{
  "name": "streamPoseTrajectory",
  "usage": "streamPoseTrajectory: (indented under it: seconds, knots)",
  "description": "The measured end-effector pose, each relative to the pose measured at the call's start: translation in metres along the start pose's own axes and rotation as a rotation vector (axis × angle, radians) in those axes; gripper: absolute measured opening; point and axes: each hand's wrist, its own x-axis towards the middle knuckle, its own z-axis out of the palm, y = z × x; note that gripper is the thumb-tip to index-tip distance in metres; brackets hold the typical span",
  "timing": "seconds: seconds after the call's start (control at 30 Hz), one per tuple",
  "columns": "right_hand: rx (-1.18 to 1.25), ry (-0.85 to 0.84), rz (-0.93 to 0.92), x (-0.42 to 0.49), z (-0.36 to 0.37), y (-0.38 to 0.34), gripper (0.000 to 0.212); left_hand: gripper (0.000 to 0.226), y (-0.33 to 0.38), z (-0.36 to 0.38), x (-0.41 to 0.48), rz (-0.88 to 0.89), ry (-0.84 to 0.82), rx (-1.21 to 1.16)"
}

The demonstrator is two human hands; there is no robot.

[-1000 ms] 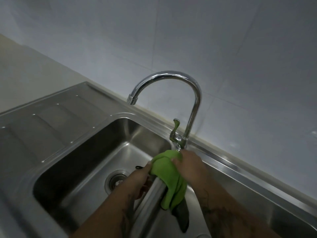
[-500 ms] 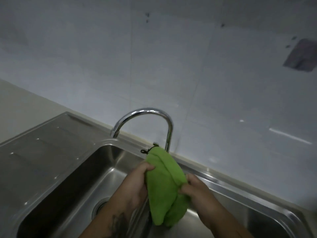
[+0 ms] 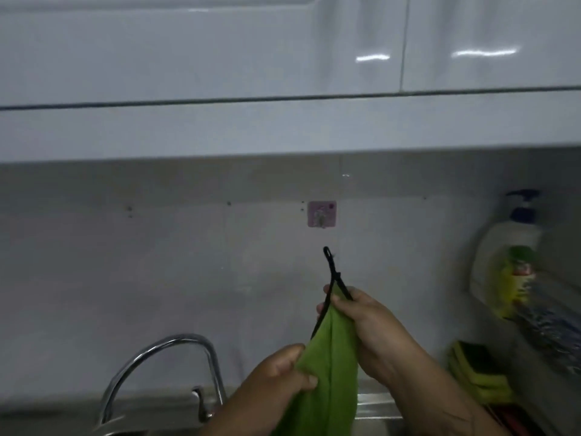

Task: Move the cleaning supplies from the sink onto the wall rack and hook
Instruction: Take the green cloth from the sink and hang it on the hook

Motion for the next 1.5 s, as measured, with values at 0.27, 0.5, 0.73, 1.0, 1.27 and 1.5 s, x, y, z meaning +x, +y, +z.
streamPoseTrajectory:
  seconds: [0.27,0.5,0.73,1.0,1.27,1.5]
  knots:
    - [-0.203,0.229,-0.138,0.044,0.002,-0.024,0.018,0.019,-0.029,0.001,0.025,-0.046,-0.005,-0.019]
    - [-0.375,0.332,-0.240,0.095,0.007,-0.049,0.022,0.070,-0.062,-0.042,0.047,-0.098,0.083,0.165]
    - [-0.382,0.345,-0.317,0.138,0.009,-0.044,0.022,0.043,-0.079,-0.069,0.061,0.012,0.265,0.350]
    - [-0.395,0.426,-0.318,0.173,-0.004,-0.030,0.024,0.044,-0.090,-0.072,0.078,0.027,0.267,0.272]
    - [-0.187,0.277,-0.389,0.163,-0.002,-0.026,0.018,0.047,-0.099,-0.078,0.082,0.045,0.277,0.292]
    - [-0.199,0.308,-0.431,0.168,0.009,-0.033,0.030,0.035,-0.094,-0.080,0.085,0.054,0.275,0.276]
